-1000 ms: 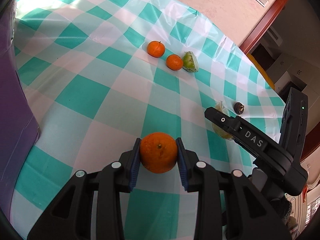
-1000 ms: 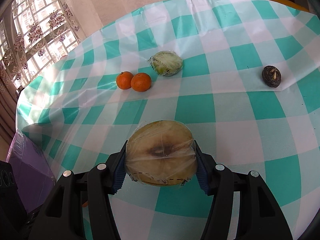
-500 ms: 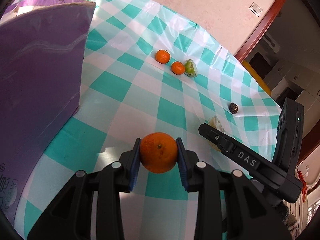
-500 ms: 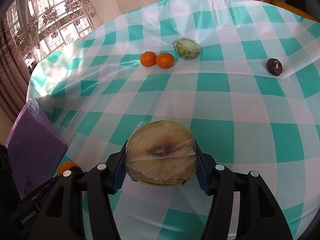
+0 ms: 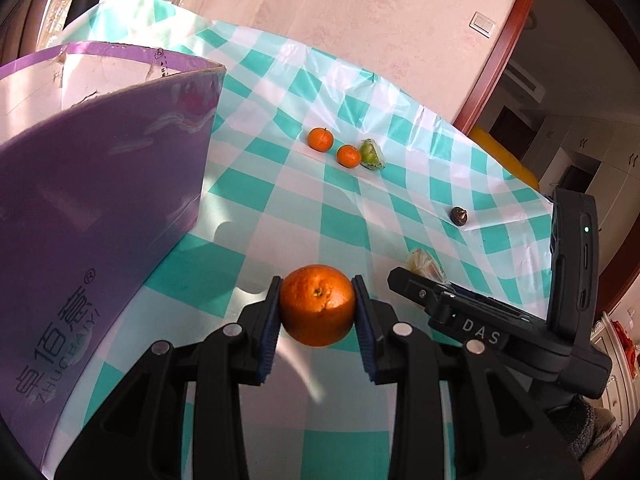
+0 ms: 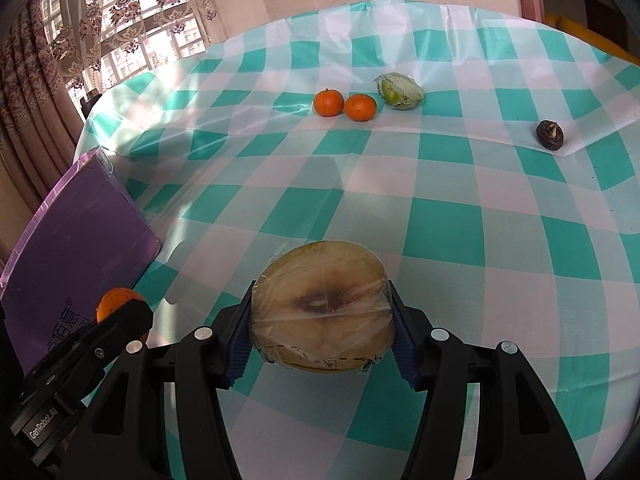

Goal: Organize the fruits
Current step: 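Carry the orange in the left tool and melon half in the right tool to the box, then open the left tool to drop the orange in the box while the right tool drops the melon half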

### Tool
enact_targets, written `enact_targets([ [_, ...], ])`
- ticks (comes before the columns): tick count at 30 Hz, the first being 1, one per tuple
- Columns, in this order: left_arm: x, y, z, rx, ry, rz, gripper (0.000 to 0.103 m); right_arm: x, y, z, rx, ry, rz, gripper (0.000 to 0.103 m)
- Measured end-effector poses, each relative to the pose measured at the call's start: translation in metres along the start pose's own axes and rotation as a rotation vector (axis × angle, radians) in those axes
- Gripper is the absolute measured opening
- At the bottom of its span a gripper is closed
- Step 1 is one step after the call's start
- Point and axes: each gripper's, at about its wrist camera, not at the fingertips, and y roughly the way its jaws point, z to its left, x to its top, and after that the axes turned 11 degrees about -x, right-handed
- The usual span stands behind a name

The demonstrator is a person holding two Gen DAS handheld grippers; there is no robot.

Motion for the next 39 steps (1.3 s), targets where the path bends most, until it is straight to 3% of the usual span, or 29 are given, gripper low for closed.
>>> enact_targets([
  [13,0.018,-0.114,-0.041,0.1,0.246,-0.282,0.034,-0.003,-0.043,0.043,0.108,-0.02,-0.152,0.058],
  [17,0.031,-0.14,-0.03,0.175,0.204,-0.317,0.034,0.002,-0.059,0.066,0.153,-0.061,-0.183,0.058],
  [28,0.045,-0.195,0.041,0.345,-0.022,-0.307,0.034,0.014,-0.097,0.139,0.257,-0.201,-0.258,0.058],
  [34,0.045,-0.206,0.053,0.36,-0.096,-0.261,0.034,0.023,-0.108,0.178,0.307,-0.271,-0.282,0.058],
  [39,0.036,-0.218,0.063,0.428,-0.134,-0.239,0.034,0.026,-0.105,0.213,0.306,-0.344,-0.262,0.058],
])
